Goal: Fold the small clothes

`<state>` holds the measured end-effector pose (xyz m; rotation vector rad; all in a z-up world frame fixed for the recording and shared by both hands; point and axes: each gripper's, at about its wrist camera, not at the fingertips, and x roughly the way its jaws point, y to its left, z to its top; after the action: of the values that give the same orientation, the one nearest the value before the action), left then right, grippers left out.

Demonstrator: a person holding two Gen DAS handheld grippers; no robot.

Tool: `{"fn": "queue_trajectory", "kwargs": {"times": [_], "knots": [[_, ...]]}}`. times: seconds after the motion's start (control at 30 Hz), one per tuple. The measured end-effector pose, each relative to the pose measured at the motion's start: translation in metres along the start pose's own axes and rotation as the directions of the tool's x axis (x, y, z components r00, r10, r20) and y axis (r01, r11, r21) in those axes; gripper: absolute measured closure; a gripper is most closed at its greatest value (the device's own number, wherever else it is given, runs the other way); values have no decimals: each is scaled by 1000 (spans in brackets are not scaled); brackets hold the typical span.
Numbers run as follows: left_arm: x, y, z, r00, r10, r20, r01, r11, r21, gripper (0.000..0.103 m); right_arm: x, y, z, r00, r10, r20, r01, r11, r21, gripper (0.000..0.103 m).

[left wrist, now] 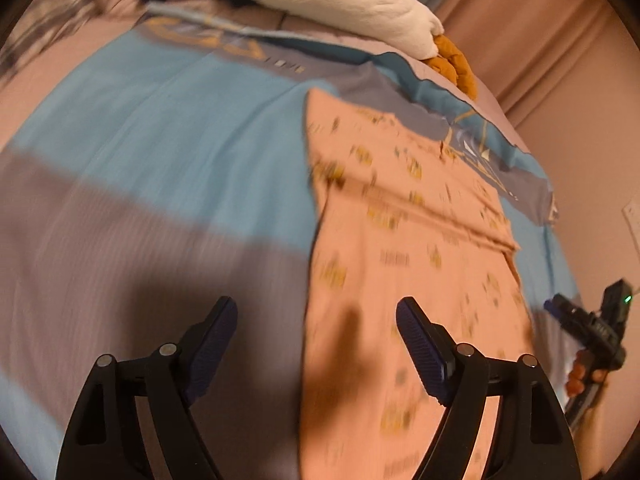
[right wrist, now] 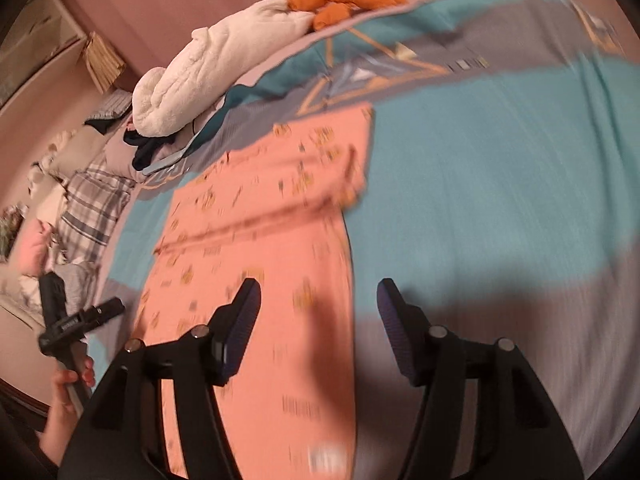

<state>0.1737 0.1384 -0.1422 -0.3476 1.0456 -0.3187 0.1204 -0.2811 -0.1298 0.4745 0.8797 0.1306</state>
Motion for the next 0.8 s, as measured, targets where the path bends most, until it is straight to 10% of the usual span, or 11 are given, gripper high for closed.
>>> {"fn": "queue_trajectory", "kwargs": {"times": [0.4,0.8], "knots": [[-33,0,-77,992,-116,-41,113,991,-66,20,-47,-14,-92,995,23,-93,-18,999,47,41],[-15,-13,-91,963,-266,-53,261,961,-86,14,-29,-5,-114,986,81,-144,-76,996,41,41]]}}
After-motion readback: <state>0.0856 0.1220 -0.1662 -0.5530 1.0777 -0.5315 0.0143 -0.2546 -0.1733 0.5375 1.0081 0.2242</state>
